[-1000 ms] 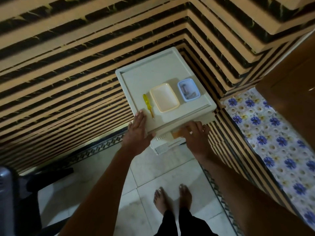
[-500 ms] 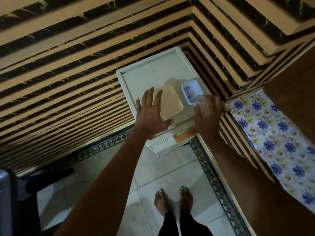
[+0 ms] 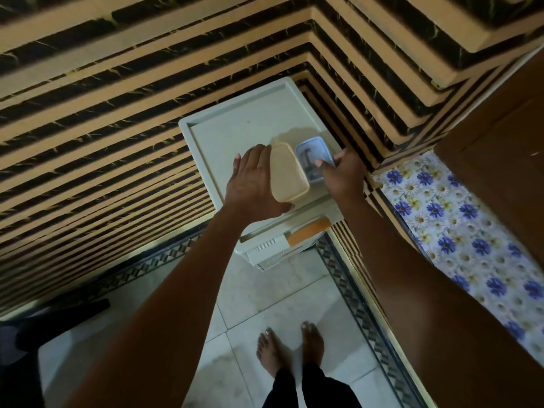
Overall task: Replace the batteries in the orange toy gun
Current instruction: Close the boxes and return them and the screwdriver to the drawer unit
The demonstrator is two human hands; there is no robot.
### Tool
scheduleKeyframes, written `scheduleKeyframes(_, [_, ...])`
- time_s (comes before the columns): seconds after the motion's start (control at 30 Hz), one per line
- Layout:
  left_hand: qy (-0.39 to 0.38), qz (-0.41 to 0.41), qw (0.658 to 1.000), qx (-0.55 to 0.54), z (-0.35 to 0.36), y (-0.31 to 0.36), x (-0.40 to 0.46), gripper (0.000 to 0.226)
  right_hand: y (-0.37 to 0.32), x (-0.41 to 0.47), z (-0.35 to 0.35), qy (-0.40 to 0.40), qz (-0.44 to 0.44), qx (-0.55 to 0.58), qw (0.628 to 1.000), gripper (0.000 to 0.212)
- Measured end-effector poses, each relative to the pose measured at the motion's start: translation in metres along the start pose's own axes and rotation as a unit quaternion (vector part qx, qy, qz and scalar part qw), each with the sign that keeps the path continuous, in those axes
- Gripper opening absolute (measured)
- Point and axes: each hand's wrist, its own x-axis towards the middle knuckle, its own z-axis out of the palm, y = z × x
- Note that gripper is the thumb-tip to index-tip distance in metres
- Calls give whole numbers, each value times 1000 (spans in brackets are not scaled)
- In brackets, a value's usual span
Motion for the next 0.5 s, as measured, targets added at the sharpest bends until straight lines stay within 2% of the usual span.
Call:
scheduleKeyframes(0.2, [41, 24, 998, -49, 8, 35, -52, 128, 12, -43, -36, 16, 20, 52, 998, 21])
scheduleKeyframes(0.33, [25, 13, 996, -83, 24, 74, -107, 127, 53, -90, -69, -1, 34, 138, 990, 13])
scheduleKeyframes(0.5, [-11, -11, 996, -93, 59, 118, -166, 128, 124, -136, -100, 13, 56, 157, 986, 12])
